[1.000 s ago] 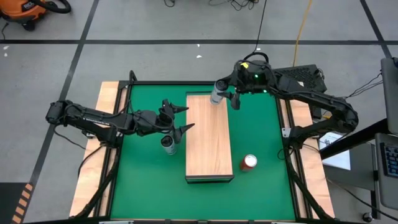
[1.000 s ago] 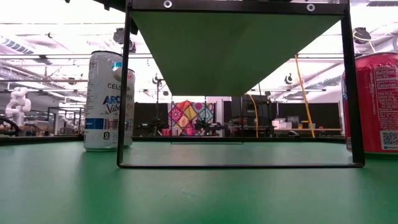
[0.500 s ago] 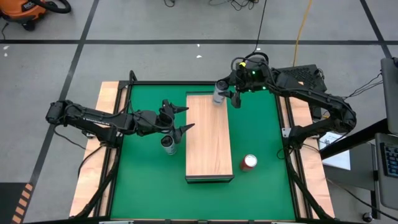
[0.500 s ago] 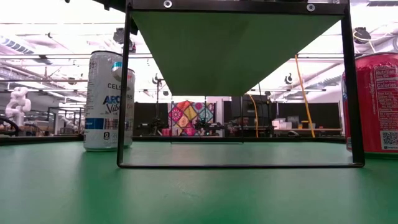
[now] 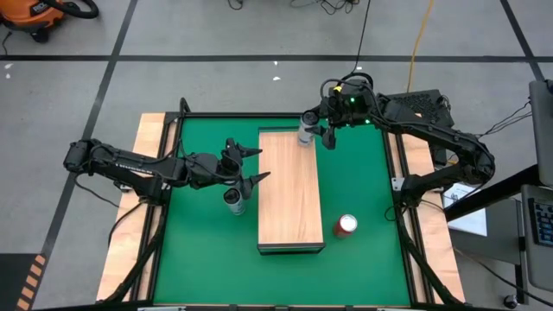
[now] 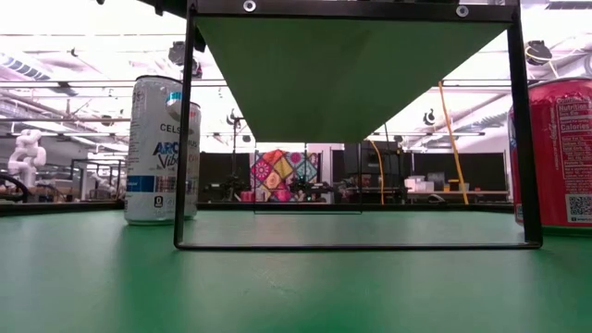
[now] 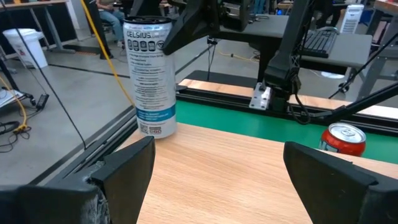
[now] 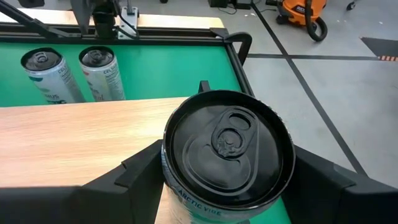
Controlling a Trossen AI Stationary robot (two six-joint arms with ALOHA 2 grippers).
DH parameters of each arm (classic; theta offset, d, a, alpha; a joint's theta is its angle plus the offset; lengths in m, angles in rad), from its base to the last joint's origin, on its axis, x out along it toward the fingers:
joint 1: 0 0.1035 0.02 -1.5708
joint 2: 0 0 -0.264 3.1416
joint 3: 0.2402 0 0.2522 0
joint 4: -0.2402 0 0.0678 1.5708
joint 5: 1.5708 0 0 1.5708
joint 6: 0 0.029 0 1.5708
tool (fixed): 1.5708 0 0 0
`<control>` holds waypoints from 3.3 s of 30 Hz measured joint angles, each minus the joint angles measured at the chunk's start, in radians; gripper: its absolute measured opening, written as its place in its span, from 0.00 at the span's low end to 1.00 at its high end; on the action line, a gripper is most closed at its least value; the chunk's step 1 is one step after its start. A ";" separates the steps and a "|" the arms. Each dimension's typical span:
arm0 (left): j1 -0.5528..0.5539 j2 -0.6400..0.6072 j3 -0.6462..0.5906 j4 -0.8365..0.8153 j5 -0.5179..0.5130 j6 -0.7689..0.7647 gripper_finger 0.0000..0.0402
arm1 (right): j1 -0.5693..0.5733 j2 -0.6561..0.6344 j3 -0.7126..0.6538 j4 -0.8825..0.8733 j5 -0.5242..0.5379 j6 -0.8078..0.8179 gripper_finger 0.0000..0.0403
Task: Place canned beverage on shelf
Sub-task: Put the right white-blue soda can on the shelf, then put the white-blue soda can on the shelf
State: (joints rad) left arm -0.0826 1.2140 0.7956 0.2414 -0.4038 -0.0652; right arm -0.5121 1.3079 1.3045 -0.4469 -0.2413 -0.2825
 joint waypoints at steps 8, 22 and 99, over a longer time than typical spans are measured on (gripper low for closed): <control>0.000 0.000 0.000 0.002 0.011 -0.001 0.88 | 0.000 0.012 0.000 0.000 0.000 -0.018 0.64; 0.000 0.000 0.000 -0.021 0.014 -0.001 0.88 | 0.001 0.021 0.003 -0.024 -0.079 -0.021 0.64; -0.203 -0.104 0.000 -0.389 -0.119 -0.137 0.88 | 0.323 -0.182 -0.004 -0.006 0.206 0.040 0.73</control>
State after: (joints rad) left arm -0.2860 1.1105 0.7952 -0.1472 -0.5225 -0.2018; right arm -0.1887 1.1263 1.3008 -0.4526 -0.0357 -0.2426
